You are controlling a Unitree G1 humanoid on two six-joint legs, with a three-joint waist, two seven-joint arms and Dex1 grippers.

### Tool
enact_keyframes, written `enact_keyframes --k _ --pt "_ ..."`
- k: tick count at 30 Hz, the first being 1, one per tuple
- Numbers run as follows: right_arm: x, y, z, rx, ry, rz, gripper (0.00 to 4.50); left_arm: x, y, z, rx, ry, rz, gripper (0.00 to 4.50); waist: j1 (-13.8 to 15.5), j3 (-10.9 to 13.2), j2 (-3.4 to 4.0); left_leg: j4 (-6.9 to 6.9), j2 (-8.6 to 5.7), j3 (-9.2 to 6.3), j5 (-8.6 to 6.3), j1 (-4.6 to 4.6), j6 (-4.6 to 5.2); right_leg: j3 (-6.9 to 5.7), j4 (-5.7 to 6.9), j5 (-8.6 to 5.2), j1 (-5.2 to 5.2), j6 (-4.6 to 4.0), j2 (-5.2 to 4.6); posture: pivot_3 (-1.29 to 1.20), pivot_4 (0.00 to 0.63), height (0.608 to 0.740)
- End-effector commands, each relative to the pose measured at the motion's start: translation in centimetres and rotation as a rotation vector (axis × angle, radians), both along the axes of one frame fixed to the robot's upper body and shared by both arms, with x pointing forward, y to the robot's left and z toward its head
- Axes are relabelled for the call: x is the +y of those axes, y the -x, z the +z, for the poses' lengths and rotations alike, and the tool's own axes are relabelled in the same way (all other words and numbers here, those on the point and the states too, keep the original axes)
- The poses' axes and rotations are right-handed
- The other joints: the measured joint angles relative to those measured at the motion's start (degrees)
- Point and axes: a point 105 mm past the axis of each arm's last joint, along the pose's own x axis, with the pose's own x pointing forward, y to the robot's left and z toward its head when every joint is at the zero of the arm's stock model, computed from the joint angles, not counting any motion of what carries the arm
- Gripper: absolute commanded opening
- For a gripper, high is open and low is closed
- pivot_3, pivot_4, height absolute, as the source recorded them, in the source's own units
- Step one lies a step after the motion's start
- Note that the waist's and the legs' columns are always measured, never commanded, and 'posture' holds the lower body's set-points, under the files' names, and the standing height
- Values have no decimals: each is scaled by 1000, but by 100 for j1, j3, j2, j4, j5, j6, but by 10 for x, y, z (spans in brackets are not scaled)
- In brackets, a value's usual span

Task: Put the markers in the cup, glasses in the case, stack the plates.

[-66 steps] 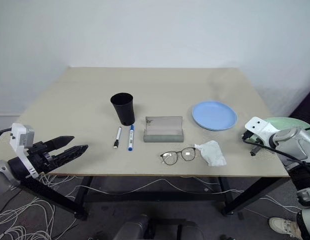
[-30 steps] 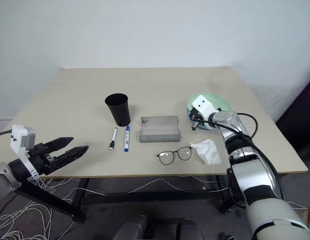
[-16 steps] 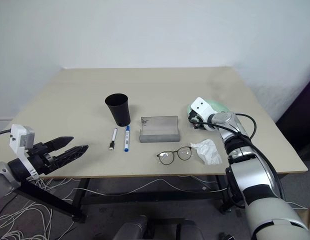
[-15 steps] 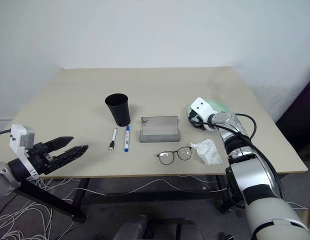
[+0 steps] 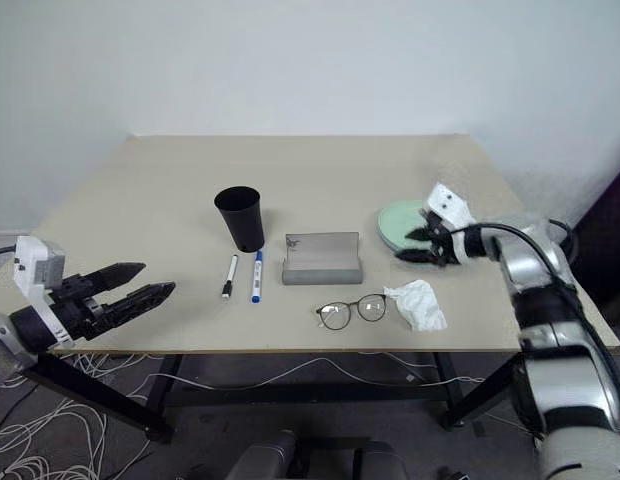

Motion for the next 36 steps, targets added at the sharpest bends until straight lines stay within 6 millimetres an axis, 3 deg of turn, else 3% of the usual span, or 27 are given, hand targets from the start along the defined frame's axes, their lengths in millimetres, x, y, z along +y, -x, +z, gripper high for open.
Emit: enact_keyframes --k 1,5,12,27,35,36 --pt "-1 23 24 25 -49 70 2614 -8 2 20 -94 -44 -90 4500 -27 1 2 0 0 2 -1 -1 1 2 0 0 -3 0 -3 0 0 696" --pt "-6 37 11 93 -18 51 2614 -14 4 28 -138 -51 -157 4500 -42 0 0 -2 2 1 -3 -2 3 2 -3 -2 -3 0 -9 0 0 696" --pt "8 52 -8 149 20 45 2614 -14 1 30 -145 -76 -172 4500 -26 0 -1 -2 -1 3 -3 -19 4 -10 -5 -1 -13 1 -24 0 0 696" --pt "5 44 -51 76 188 -58 2614 -14 4 27 -139 -93 -183 4500 -20 1 -3 -3 -5 5 -4 -20 5 -26 -6 -1 -11 3 -39 0 0 696" --pt "0 38 -50 62 210 -78 22 -14 4 25 -132 -95 -185 4500 -19 1 -4 -2 -6 4 -4 -20 5 -28 -6 -1 -9 3 -39 0 0 696" --pt "0 37 -50 61 213 -77 22 -14 4 24 -132 -94 -185 4500 -18 1 -5 -2 -6 4 -4 -20 5 -29 -6 -1 -9 4 -39 0 0 696"
